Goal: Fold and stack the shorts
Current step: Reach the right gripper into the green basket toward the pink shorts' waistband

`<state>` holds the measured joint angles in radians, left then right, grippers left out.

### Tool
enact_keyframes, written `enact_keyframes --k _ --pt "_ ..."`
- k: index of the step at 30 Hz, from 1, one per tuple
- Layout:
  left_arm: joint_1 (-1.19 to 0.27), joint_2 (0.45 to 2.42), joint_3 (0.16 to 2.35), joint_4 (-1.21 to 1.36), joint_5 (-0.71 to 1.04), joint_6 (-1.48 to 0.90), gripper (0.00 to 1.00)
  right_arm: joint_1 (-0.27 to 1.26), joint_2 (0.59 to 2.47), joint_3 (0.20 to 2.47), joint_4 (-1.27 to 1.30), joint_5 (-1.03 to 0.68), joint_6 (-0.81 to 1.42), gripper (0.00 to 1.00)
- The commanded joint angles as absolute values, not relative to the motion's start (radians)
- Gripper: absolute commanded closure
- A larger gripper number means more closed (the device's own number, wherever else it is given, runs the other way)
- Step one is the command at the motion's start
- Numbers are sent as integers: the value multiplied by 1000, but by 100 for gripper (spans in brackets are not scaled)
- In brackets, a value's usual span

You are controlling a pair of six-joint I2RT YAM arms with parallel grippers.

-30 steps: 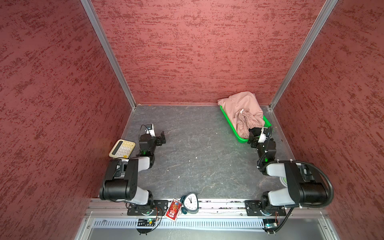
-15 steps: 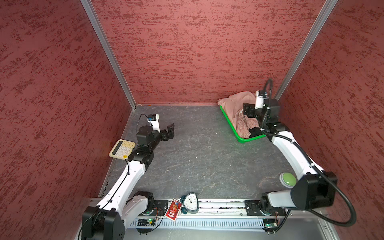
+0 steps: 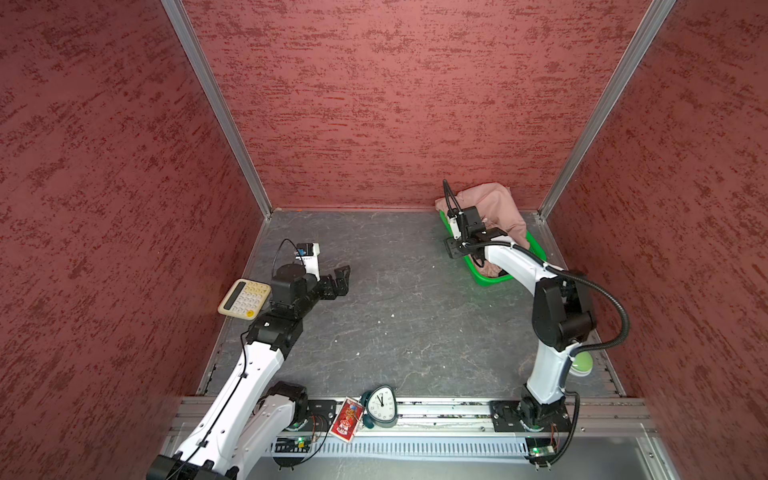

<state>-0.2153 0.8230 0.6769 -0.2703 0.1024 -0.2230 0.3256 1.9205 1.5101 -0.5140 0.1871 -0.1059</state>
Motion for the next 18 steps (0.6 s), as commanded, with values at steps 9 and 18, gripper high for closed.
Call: enact_keyframes --k 9,18 --pt "-222 819 666 -281 101 -216 1 330 2029 1594 -477 299 -53 60" --pt "-223 828 663 -282 113 -212 1 314 2093 1657 -469 378 115 84"
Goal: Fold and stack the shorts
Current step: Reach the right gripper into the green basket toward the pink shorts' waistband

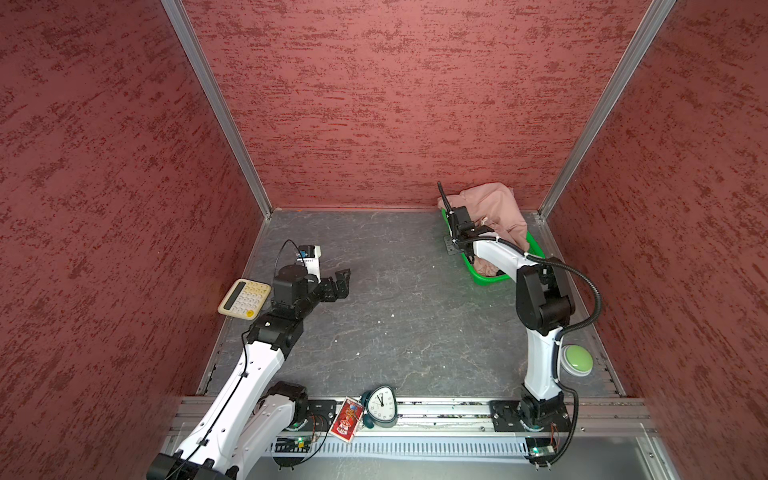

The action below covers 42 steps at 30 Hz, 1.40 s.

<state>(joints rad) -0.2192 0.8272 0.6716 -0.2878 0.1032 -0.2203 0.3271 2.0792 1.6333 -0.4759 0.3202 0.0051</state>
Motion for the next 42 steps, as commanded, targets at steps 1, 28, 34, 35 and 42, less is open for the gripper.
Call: enact_keyframes --k 1,28,34,35,42 --pt "-223 827 663 -282 115 -212 1 305 2092 1657 -468 379 130 86" --pt "-231 834 651 -285 85 -233 1 128 2083 1631 -355 405 -219 71" --pt "-233 827 657 -288 78 -237 1 128 1978 1582 -334 299 -198 44" --pt "-235 827 660 -290 78 -237 1 128 1950 1570 -323 279 -186 41" --pt "-239 821 693 -315 69 -230 1 118 1790 1493 -279 323 -110 28"
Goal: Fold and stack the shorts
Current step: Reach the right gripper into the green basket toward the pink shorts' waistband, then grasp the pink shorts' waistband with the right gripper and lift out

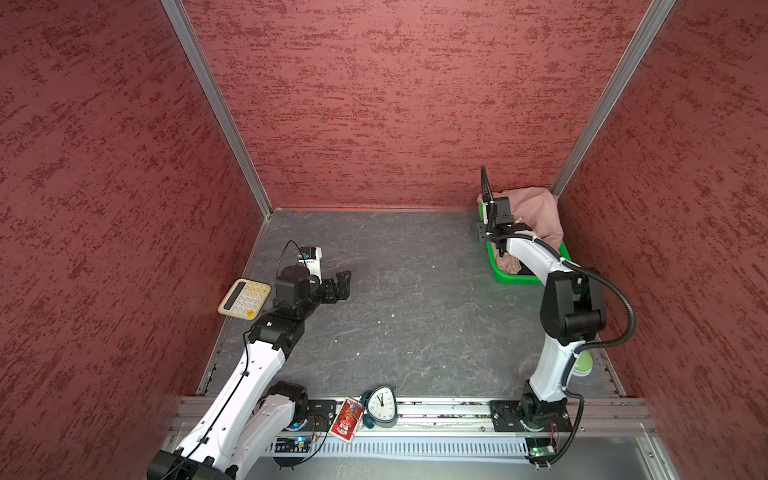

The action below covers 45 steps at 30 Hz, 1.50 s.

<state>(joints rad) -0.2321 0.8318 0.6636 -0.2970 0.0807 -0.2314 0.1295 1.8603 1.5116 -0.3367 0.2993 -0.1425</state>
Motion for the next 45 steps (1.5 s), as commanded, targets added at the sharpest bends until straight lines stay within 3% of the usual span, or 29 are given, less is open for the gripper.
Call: enact_keyframes --k 1,5,13,22,25,26,28,30,31,37,45 --pt "-241 819 694 -316 71 -230 1 104 1783 1496 -306 339 -90 27" --pt "-244 810 683 -313 77 -218 1 46 1764 1447 -362 399 -48 24" --pt "-245 814 671 -301 82 -216 1 -38 1780 1370 -270 374 -12 7" --pt "-250 796 676 -322 89 -221 1 -71 1931 1406 -170 315 -8 8" --pt "-252 786 677 -325 86 -221 1 -81 1944 1416 -142 301 -9 22" --pt "-252 785 676 -325 85 -219 1 -84 1947 1428 -143 293 -14 31" --pt "-252 789 679 -324 81 -213 1 -85 1958 1459 -156 285 -23 53" --pt "-252 792 691 -335 78 -209 1 -85 1954 1489 -170 267 -30 88" --pt "-252 792 698 -340 78 -211 1 -85 1944 1503 -182 259 -28 100" --pt "-255 784 708 -347 87 -219 1 -84 1771 1489 -133 174 25 100" --pt "-265 778 718 -346 97 -239 1 -67 1570 1552 -153 -112 119 100"
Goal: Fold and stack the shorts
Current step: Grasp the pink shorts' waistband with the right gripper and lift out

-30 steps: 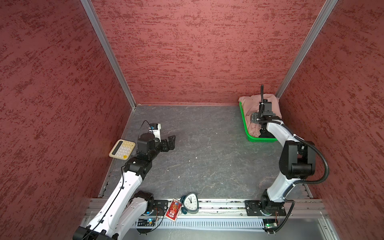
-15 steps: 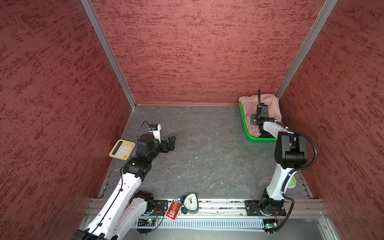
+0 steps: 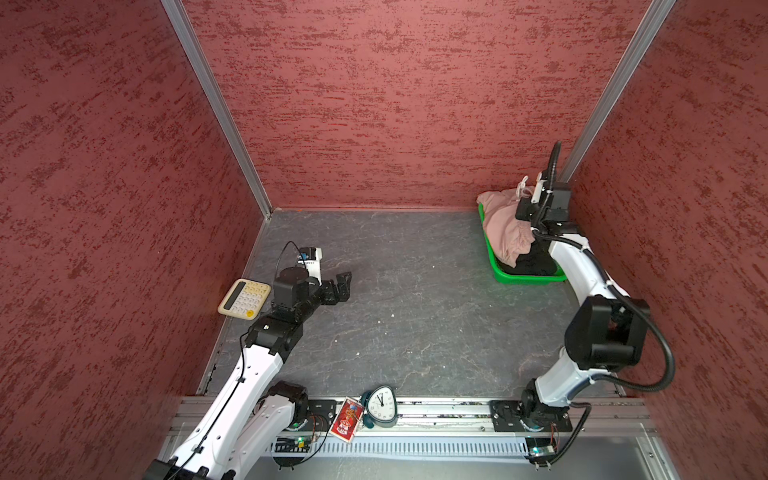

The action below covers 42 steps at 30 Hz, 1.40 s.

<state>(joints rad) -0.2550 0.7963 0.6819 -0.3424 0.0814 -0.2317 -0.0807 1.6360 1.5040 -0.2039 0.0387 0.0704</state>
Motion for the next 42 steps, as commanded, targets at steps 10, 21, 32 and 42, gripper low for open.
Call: enact_keyframes --k 10,21,32,42 --pt "-288 747 735 -347 88 -247 1 37 1491 1816 -143 -496 217 100" --pt "-293 681 807 -422 50 -205 1 342 1525 1747 -270 -474 119 100" --pt "-304 714 777 -425 88 -201 1 430 1669 1473 -235 -311 132 41" --pt "-396 853 766 -340 188 -207 1 279 1521 1240 -152 -238 224 18"
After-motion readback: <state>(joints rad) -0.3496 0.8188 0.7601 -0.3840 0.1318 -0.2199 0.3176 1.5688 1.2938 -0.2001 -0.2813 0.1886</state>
